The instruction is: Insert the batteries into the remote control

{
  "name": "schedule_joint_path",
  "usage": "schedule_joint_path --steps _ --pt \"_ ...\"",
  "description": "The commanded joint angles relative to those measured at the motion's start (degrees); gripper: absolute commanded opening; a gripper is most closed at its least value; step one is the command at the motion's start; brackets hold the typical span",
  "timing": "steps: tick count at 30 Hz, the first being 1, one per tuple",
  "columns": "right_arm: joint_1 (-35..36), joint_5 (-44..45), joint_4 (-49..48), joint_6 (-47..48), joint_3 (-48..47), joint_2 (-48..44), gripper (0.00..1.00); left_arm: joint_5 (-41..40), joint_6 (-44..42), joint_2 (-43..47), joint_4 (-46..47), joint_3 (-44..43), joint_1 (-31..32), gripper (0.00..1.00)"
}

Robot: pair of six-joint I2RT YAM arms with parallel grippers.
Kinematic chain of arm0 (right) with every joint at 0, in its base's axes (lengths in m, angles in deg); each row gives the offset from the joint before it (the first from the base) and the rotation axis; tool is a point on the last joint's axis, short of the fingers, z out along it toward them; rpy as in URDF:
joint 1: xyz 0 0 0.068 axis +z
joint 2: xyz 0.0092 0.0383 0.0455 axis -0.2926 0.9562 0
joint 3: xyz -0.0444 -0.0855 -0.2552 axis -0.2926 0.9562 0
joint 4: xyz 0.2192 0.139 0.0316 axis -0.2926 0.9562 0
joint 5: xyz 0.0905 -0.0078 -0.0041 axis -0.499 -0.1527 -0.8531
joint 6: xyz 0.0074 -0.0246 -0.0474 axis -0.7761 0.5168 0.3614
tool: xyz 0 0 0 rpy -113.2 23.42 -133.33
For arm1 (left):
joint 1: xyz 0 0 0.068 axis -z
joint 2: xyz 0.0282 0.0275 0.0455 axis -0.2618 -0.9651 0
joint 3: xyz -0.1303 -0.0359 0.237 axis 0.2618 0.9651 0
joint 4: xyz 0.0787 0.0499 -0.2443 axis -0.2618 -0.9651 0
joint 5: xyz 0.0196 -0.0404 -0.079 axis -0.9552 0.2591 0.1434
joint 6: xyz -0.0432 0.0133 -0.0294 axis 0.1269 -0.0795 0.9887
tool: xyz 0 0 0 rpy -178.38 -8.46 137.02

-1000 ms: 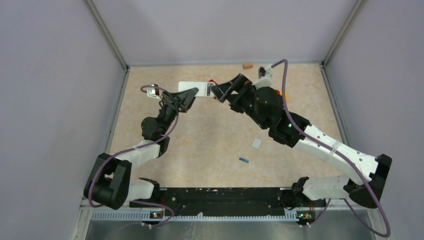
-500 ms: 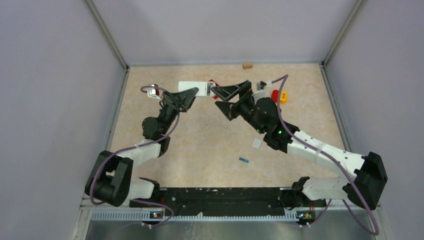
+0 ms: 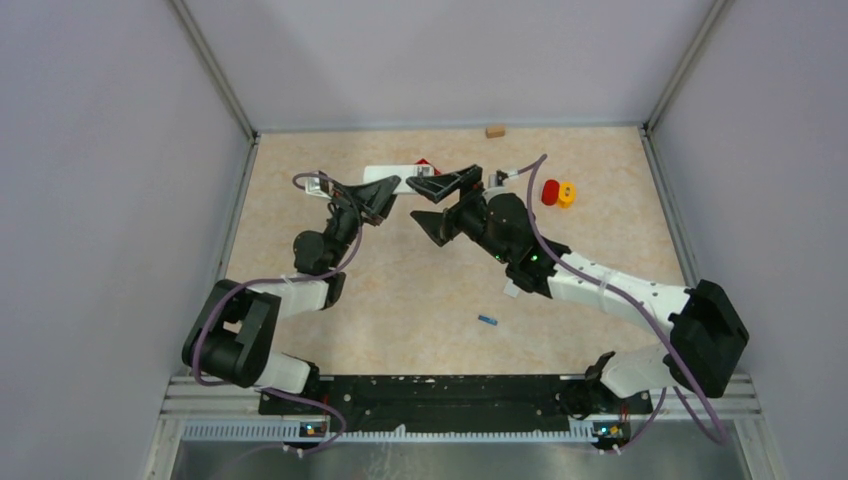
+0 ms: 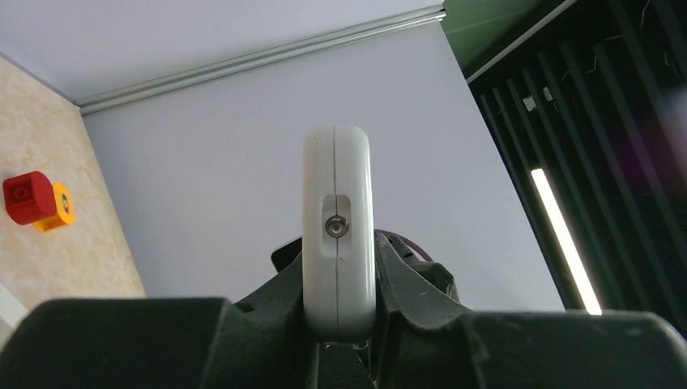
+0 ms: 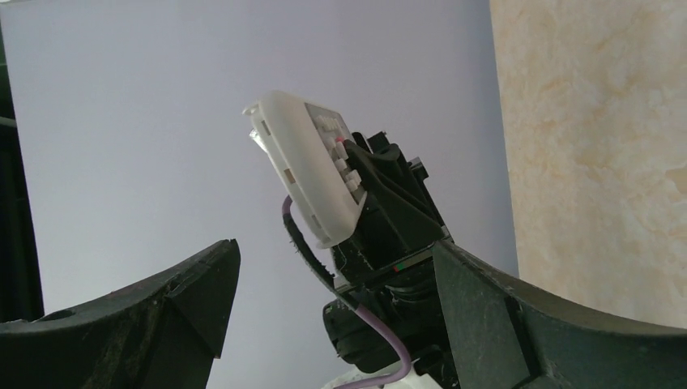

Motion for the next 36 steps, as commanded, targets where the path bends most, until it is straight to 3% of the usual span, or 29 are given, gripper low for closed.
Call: schedule_joint_path --steps 1,13,27,36 --pt "-0.5 -0.7 -2.7 -2.0 -4.1 0.4 0.90 0.6 1.3 1.2 8.9 0.3 0.0 0.00" --pt "-3.5 0.2 7.4 2.6 -8.5 -1.0 0.90 1.7 -2.0 3.0 8.9 1.5 0.0 0.00" --pt "-5.4 -3.0 6.4 0.1 -8.0 -0.1 0.80 4.4 -4.7 3.8 8.9 0.9 0.0 0.00" --pt "-5.8 -5.5 0.2 -1.4 -5.4 1.0 0.60 4.8 -5.4 4.3 8.9 0.9 0.0 0.00"
